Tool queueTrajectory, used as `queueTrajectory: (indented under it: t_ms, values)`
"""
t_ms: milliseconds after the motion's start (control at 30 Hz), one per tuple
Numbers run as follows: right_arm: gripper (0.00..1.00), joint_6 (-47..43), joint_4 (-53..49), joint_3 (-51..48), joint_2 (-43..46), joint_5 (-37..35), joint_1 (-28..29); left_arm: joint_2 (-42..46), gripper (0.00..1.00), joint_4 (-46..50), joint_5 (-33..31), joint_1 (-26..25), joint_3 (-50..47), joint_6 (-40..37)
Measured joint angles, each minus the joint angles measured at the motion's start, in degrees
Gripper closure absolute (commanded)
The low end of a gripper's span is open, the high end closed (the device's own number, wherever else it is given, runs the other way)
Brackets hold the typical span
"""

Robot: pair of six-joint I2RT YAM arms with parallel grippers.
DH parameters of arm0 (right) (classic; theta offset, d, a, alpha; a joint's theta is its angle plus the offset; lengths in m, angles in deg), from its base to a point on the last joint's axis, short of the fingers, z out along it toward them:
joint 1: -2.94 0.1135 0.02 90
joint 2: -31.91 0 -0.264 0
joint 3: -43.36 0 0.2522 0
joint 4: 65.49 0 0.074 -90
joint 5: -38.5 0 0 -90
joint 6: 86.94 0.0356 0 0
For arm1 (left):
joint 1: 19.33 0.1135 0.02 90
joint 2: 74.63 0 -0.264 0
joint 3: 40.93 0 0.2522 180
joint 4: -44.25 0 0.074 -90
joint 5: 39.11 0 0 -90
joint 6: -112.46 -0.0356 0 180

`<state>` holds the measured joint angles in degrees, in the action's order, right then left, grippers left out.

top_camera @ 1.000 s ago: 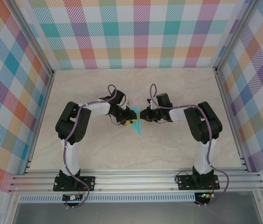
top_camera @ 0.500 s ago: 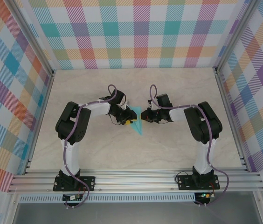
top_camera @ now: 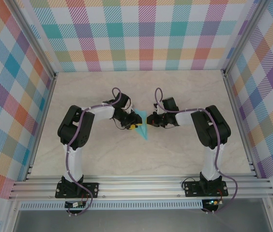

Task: Fold a paper plane with a square sheet of paper (fold left side to right side)
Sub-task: Fourth fold the wing at the center of the table.

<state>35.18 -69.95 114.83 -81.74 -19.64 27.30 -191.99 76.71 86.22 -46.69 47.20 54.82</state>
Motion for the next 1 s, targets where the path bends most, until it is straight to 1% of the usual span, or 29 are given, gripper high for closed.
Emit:
queueTrajectory:
  t_ms: [700, 1000]
  values:
    - [1.00, -0.02, -0.39, 0.26, 0.07, -0.20, -0.31, -0.02, 0.62, 0.07, -0.02, 0.00, 0.04, 0.00]
    - [1.00, -0.07, -0.44, 0.26, 1.38, -0.37, -0.37, -0.02, 0.62, 0.07, 0.00, 0.00, 0.04, 0.00]
